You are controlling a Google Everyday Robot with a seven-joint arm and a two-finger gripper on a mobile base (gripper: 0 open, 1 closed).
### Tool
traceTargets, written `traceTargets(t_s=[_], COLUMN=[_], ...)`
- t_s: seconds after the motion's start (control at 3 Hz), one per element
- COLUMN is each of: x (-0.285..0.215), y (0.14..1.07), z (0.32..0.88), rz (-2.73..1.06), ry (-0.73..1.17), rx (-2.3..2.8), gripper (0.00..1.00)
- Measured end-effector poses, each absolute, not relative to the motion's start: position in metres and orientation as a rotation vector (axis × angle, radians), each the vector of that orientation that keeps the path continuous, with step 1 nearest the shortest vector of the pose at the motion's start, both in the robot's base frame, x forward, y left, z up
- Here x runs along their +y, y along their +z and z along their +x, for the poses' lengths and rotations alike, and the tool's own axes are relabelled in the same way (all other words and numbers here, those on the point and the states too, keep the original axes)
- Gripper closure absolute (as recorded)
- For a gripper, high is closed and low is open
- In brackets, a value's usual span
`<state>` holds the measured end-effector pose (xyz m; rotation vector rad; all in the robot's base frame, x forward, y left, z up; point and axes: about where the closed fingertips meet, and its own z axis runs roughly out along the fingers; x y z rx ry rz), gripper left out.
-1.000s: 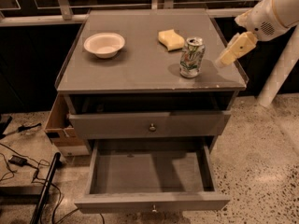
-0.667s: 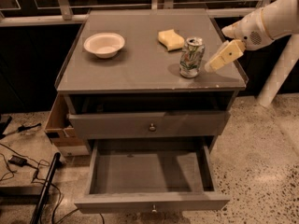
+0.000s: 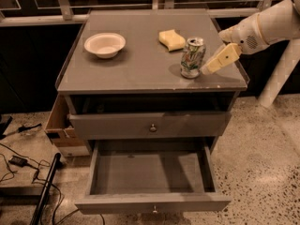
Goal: Place 7up can into middle drawer
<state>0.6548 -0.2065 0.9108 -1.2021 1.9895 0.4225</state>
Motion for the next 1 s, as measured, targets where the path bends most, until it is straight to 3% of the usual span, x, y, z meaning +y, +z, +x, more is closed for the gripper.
traceTargets(t_s=[1.0], x=[-0.171], y=[0.890], z=[0.677], rz=[-1.162], ry=[0.485], rx=[1.854], gripper=[0.00])
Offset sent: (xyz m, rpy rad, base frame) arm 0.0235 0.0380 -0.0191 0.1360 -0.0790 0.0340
